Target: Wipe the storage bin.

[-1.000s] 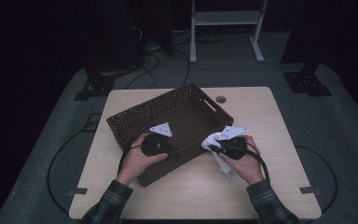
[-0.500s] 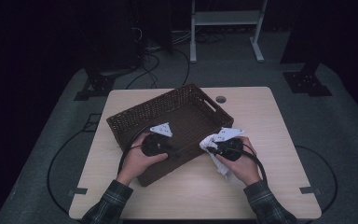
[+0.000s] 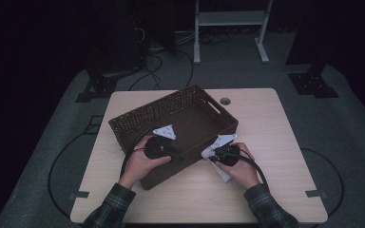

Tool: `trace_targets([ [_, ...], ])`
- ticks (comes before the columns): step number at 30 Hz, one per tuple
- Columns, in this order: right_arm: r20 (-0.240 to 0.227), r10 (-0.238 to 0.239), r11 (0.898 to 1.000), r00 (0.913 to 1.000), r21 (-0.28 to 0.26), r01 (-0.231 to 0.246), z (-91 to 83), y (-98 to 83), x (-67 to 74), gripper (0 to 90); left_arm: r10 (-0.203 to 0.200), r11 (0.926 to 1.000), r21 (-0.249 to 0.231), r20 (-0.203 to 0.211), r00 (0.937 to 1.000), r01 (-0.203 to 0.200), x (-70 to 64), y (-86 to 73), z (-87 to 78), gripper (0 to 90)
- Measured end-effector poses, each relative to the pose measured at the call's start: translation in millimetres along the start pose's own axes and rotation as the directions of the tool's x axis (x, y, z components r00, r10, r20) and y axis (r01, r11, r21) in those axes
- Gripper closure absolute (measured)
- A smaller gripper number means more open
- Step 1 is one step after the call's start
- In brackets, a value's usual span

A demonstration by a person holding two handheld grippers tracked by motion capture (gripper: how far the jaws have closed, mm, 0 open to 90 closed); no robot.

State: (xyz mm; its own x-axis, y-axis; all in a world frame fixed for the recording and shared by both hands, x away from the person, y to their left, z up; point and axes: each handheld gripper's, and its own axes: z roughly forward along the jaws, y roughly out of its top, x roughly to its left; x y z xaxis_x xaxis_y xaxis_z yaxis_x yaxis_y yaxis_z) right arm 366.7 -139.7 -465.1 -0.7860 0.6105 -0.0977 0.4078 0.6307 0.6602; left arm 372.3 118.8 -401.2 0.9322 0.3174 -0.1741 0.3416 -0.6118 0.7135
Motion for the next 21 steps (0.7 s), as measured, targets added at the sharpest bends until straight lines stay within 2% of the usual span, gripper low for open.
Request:
trace_targets([
  [5, 0.0, -0.012, 0.999, 0.9999, 0.043, 0.012, 11.0, -2.2, 4.7, 74.3, 0.0, 1.0, -0.002, -0.001, 1.0, 0.0, -0.2, -0.1, 0.2, 71.3],
  [9, 0.008, -0.023, 0.998, 0.9997, 0.051, 0.023, 8.4, -1.7, 7.2, 74.4, 0.001, 1.0, 0.0, -0.001, 1.0, -0.001, -0.3, -0.1, -0.1, 71.3],
  [11, 0.003, -0.017, 0.999, 0.9999, 0.035, 0.016, 3.2, -0.8, 7.8, 74.4, 0.0, 1.0, -0.001, -0.001, 1.0, 0.0, -0.1, -0.1, -0.2, 71.3],
  [14, -0.005, -0.015, 1.0, 0.9999, -0.023, 0.015, -9.8, 3.2, 8.7, 74.5, 0.0, 1.0, -0.002, -0.001, 1.0, 0.0, 0.0, -0.1, -0.3, 71.3],
  [21, 0.004, -0.038, 0.996, 0.9993, -0.079, 0.038, -28.7, 12.0, 13.8, 74.5, 0.001, 1.0, -0.004, -0.001, 1.0, -0.001, 0.3, -0.4, -0.9, 71.3],
])
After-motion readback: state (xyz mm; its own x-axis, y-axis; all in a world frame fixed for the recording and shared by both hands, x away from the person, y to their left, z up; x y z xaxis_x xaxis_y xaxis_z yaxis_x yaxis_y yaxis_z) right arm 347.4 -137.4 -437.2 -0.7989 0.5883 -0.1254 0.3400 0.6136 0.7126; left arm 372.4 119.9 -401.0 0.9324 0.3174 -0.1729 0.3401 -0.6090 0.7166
